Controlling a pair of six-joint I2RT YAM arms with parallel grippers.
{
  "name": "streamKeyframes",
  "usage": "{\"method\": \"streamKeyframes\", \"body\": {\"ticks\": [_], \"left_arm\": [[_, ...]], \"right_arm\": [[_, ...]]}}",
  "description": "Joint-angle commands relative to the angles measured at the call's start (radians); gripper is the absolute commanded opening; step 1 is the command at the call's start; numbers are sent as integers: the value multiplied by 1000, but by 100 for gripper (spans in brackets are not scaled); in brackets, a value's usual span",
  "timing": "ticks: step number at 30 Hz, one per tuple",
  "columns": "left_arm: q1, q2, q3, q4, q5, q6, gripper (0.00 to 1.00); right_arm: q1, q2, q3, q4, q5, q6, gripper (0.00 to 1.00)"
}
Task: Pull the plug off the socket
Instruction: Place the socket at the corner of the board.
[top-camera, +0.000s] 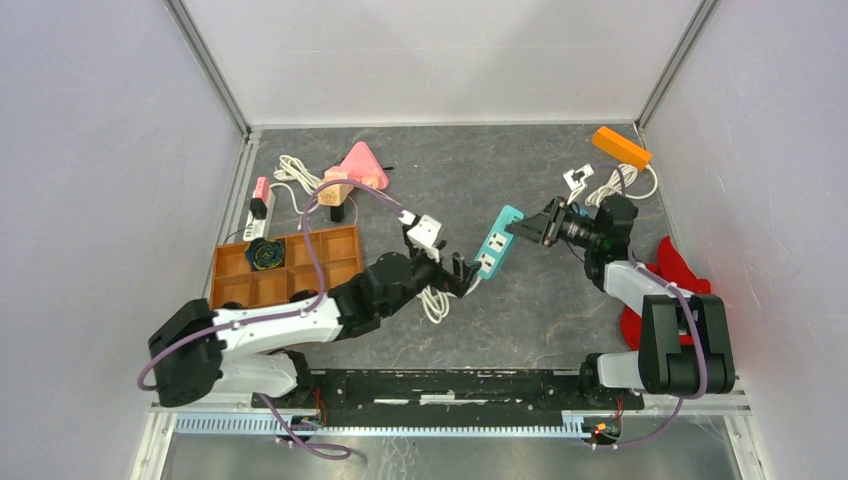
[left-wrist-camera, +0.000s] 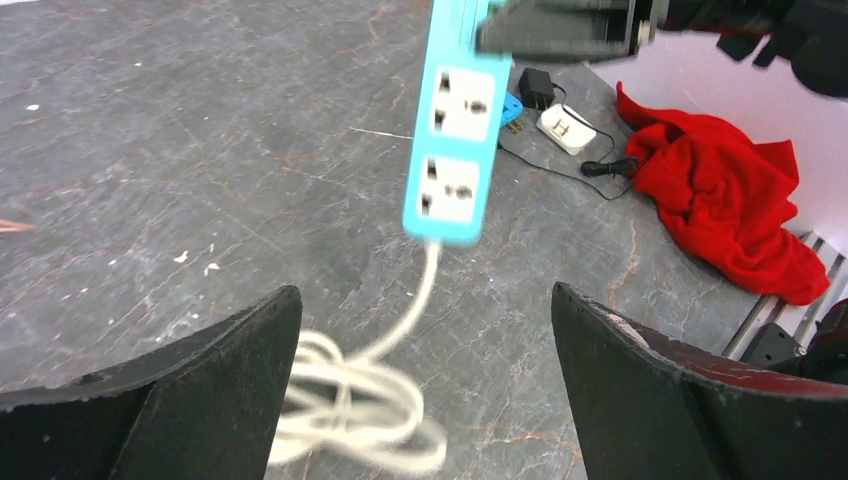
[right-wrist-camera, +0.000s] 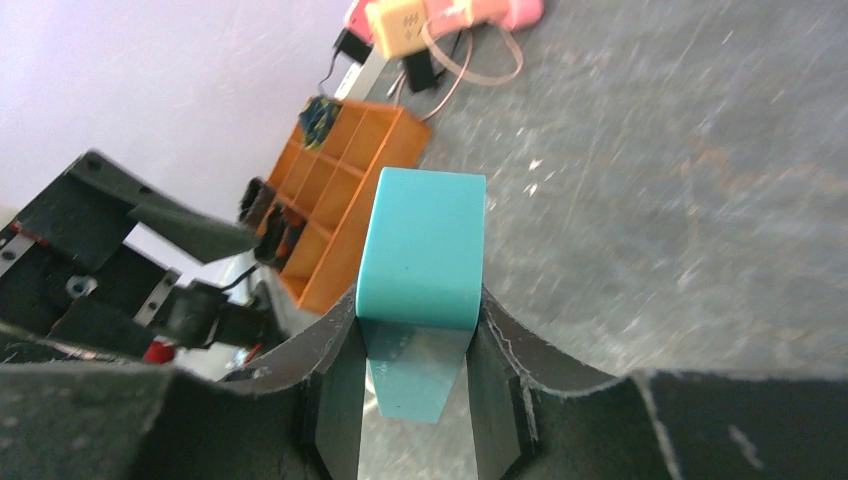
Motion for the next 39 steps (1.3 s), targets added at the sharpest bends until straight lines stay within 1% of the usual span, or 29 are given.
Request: {"method": "streamKeyframes", "body": {"ticks": [1,4,9,12,14,17,21,26,29,36,37,39], "left_arm": [[-1,-137,-77,-34,-97,-68,100],[-1,-209,-128,-55,-116,-86,100],[-1,-305,-196,-77,-144,-111,100],[-1,-348,-211,-107,-156,-117,100],[-1,-374,-217,-127,-166,-122,100],[-1,-406,-231,-145,-181,-133,100],[0,-439,-256,-146,-193,-149,100],[-1,-436,-272,-133,-199,-158,100],[0,-421,-265,-138,-197,-152,100],[-1,-411,-250,-150,-202,-143,100],[-1,-409,-249,-150,-203,-143,100],[-1,-407,-246,-152,-204,-141,100]], "right_arm": [[-21,39,232,-44,130,-121,0],[-43,128,392,-21,197,-90,0],[-77,330,669,-34,370,-99,0],[-121,455,794,43,445,17,0],[-152,522,838,109,496,106,0],[-188,614,900,127,547,156,0],[-209,673,874,95,605,102,0],[-213,728,800,59,613,77,0],[-214,767,819,14,624,54,0],[-216,818,869,-122,703,-37,19],[-217,824,870,-135,716,-48,24],[-218,837,872,-155,736,-66,30]]}}
